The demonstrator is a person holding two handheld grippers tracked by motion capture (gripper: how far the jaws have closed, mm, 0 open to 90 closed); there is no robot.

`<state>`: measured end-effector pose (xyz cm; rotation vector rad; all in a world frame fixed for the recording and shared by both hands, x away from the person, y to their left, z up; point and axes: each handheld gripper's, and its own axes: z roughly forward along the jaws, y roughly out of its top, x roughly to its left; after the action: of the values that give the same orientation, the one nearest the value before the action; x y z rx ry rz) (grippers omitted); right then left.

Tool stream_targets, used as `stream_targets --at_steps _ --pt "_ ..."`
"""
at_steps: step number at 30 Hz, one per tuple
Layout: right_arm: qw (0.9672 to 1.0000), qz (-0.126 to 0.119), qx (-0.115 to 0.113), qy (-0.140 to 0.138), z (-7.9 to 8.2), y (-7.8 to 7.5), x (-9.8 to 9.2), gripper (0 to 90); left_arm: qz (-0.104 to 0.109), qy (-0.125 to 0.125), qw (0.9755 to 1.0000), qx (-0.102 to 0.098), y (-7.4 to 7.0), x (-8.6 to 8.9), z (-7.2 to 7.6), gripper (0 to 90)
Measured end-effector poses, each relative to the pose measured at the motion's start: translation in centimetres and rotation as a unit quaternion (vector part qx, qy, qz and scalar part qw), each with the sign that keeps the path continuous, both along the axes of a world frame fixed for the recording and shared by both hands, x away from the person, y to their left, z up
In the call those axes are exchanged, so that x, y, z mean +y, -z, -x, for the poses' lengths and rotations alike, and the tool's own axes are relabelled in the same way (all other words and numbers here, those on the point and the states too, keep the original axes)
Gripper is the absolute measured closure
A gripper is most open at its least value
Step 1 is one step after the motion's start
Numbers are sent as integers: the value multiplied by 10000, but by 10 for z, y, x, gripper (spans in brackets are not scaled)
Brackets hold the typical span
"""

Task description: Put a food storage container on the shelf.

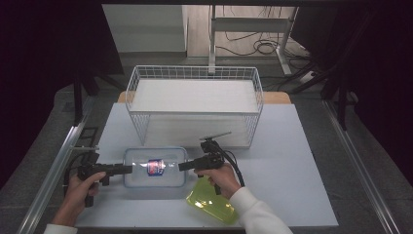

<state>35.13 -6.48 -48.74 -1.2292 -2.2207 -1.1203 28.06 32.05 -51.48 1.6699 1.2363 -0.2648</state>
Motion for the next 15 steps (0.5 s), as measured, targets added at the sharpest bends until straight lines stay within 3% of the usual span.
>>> stream_targets --at_steps 15 --pt "9997 -166 -201 41 6 -13 -5 516 -13 17 9998 -195 -17 -2 3 500"
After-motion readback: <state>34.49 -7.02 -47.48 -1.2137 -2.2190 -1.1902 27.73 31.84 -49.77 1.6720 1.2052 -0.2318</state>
